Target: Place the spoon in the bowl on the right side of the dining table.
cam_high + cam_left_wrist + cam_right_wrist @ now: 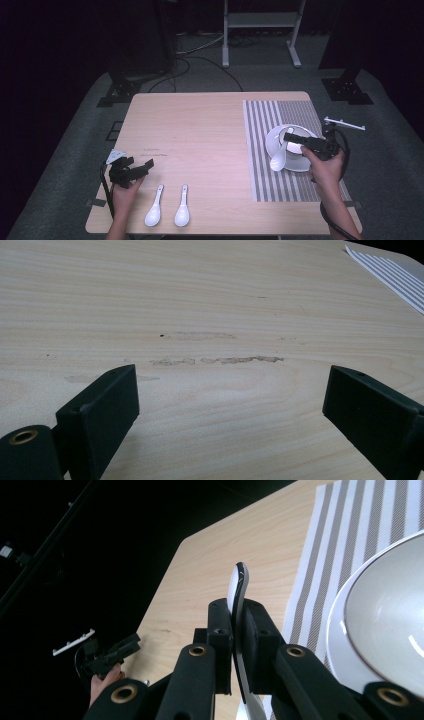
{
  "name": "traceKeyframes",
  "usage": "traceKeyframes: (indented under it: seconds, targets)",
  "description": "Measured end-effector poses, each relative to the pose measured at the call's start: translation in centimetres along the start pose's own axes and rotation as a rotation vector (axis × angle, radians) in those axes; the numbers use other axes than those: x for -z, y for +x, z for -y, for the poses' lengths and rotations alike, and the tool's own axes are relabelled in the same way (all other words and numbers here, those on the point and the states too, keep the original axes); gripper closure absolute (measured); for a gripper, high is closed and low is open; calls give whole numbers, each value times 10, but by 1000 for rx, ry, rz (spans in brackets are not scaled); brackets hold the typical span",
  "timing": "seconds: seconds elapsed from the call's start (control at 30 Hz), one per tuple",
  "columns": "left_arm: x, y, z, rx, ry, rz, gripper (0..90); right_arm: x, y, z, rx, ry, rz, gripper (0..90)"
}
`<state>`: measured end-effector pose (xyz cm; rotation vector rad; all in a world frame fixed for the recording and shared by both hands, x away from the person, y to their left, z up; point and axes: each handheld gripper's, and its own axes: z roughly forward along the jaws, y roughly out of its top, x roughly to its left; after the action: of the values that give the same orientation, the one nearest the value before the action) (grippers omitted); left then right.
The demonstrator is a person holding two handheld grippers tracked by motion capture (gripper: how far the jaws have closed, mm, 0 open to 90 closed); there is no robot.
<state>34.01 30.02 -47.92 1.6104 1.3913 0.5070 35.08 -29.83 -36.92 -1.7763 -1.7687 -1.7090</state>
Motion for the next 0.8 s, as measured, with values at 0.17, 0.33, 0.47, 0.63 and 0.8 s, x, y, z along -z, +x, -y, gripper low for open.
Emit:
traceKeyframes:
  seconds: [0.17,0.33,0.47,0.63,0.8]
  targets:
    - [0,0,0,-1,0,0,67,3,-6,-10,-17,-25,22,832]
    - [0,0,0,-1,0,0,67,5,-11,-19,-31,-48,46,832]
    - [0,0,0,-1,-1,0,67,6,-15,-25,-37,-64,76,831]
    - [0,0,0,-2,0,0,67,6,-19,-31,-47,-80,105,831]
    - [0,0,0,-3,0,0,67,5,-25,-36,-53,-103,133,832]
